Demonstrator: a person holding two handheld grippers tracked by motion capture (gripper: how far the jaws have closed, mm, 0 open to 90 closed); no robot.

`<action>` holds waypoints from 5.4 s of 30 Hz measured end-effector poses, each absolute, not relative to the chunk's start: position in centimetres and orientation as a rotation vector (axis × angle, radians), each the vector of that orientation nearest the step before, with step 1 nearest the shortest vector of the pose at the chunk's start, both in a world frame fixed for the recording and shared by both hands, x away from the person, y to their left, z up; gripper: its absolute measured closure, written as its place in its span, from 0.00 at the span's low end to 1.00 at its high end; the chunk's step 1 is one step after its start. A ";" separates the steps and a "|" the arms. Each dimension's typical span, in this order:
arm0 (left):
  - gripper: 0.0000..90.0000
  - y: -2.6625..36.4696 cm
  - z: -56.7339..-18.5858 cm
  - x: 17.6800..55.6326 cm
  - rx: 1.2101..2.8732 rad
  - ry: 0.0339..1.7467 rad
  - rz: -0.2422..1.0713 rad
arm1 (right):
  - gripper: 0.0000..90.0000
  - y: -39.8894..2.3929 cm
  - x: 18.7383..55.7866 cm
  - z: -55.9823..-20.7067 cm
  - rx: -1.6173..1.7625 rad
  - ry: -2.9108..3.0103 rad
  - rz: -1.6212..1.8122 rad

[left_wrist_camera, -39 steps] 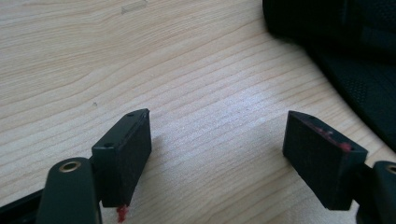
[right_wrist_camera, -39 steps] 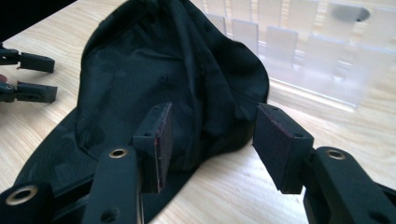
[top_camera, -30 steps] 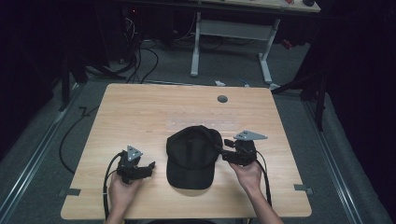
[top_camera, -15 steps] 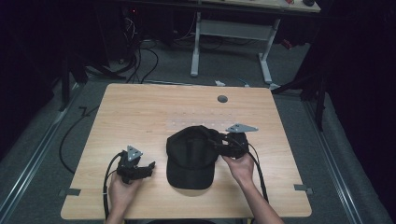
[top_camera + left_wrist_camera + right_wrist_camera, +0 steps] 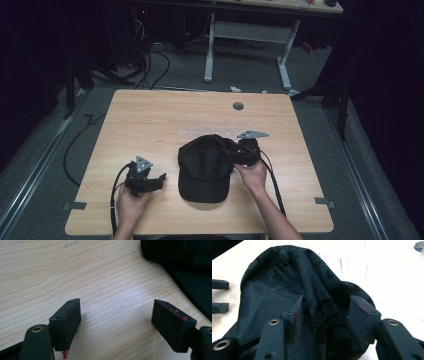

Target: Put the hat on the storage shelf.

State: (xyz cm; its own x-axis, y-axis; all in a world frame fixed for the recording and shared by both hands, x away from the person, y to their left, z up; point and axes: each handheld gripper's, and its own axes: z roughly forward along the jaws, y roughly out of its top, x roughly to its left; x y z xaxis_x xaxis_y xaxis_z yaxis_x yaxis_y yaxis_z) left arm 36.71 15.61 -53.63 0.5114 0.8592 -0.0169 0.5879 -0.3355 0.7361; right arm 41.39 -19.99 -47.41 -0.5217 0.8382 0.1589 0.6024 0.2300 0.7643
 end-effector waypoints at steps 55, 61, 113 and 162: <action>0.27 15.5 -53.6 36.8 2.044 1.194 0.501 | 0.95 -23.2 37.4 -43.5 1.183 2.228 1.392; 0.27 15.7 -53.5 37.0 2.049 1.190 0.469 | 0.95 -24.0 36.3 -42.5 1.158 2.200 1.434; 0.23 9.2 -48.2 36.0 2.101 0.691 -0.068 | 0.95 -23.8 34.3 -41.2 1.034 2.165 1.611; 0.78 11.9 -45.7 35.4 2.020 0.619 -0.147 | 0.93 -22.8 34.5 -40.5 0.943 2.151 1.532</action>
State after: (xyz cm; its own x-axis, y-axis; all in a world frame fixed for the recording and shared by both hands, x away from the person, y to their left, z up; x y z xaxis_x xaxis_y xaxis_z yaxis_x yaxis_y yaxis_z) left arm 35.38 11.90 -45.72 0.8630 0.3643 -0.3500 0.4827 -0.3902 0.7841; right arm 34.47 -22.80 -40.49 -0.7236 0.6825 0.1031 0.3207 0.2002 0.9258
